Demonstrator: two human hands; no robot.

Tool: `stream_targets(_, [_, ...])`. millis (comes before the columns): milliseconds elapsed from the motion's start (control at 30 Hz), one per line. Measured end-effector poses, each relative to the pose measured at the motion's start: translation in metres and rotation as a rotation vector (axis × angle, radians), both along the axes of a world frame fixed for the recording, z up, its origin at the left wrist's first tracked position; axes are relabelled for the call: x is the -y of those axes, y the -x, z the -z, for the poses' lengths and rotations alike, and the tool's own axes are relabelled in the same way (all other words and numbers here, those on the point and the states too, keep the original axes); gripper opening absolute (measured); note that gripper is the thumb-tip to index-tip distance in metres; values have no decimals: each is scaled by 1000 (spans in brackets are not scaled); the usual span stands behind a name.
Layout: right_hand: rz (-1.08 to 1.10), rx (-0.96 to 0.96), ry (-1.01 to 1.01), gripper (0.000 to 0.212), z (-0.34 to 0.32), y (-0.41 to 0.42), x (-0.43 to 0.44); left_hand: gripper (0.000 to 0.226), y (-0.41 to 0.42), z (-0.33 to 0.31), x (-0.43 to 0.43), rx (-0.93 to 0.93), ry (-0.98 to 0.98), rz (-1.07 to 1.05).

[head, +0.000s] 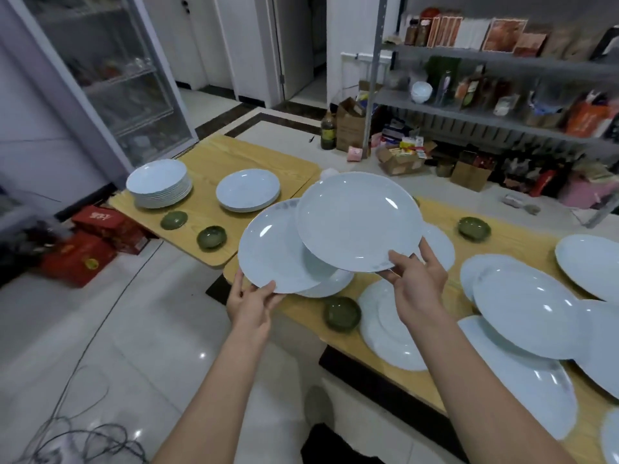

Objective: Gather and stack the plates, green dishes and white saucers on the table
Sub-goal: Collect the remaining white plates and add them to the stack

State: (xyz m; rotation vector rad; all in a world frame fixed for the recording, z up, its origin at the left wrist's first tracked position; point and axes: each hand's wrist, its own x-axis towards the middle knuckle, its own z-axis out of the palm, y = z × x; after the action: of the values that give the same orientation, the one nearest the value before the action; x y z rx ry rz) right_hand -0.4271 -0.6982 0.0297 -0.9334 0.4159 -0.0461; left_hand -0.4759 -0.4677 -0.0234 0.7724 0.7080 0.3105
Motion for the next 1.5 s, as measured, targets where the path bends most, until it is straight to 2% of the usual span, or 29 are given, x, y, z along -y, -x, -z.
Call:
stream_targets(300, [-96,-35,-22,75,11,-105,-116,88,-71,21,-106,-58,-25,-91])
stream_targets(600, [-58,-80,-25,71,19,-185,-176,81,-151,30,-184,-92,-19,-120])
stream_targets(900, [36,-142,39,71,48,-230,-236,84,-228,59,-252,-184,-11,0])
stream_targets(1300, [284,-228,55,72,72,-275,-322,84,-332,99,-335,-335,29,217])
stream_targets(1500, [338,-261,87,76,83,-290,-337,82,-364,109,-347,-370,-163,352])
